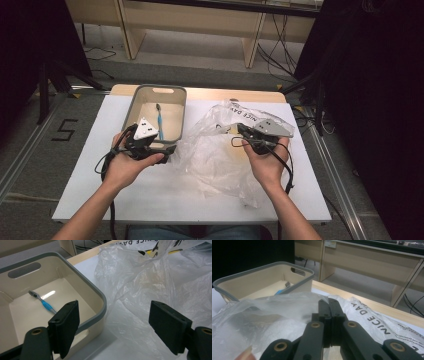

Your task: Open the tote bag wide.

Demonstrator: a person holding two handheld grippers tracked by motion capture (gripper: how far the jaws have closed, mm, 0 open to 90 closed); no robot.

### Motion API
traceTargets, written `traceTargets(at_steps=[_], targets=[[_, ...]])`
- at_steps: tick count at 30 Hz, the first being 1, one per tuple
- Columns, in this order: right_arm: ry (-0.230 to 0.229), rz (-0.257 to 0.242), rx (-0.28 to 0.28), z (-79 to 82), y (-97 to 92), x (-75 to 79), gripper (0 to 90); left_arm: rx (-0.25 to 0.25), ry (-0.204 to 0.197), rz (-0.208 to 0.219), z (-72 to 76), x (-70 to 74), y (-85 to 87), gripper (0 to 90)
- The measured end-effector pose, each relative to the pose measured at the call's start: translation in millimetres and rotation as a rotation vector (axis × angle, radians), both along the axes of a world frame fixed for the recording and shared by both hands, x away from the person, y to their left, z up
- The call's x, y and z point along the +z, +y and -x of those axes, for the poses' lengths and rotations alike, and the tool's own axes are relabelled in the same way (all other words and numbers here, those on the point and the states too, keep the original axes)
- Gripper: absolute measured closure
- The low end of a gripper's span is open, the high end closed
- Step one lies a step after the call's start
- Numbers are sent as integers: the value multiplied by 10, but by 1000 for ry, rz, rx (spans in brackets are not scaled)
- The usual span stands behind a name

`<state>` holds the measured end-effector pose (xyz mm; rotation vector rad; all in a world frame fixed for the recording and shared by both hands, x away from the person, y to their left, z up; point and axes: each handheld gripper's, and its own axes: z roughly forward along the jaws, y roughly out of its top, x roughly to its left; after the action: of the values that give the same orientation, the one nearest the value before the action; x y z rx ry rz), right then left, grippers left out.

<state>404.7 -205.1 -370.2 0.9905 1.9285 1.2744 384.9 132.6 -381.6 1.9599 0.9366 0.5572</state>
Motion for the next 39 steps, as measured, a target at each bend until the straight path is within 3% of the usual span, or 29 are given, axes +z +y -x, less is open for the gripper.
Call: traceTargets(at_steps=[7,19,25,27,39], targets=[[5,-1,-6,-4,-35,-8,900,28,-15,17,-22,66,86,243],[8,-21,-11,10,-72,9,900,86,-2,29,-131,50,199,243],[10,-22,-15,-12,-80,9,900,136,20,15,-231,56,289,254],[10,-20,-15,-11,-83,8,900,155,6,4,-252,60,315,257],[14,-1,-8,-17,-44,-21,900,173,14,-38,-368,-62,333,255]])
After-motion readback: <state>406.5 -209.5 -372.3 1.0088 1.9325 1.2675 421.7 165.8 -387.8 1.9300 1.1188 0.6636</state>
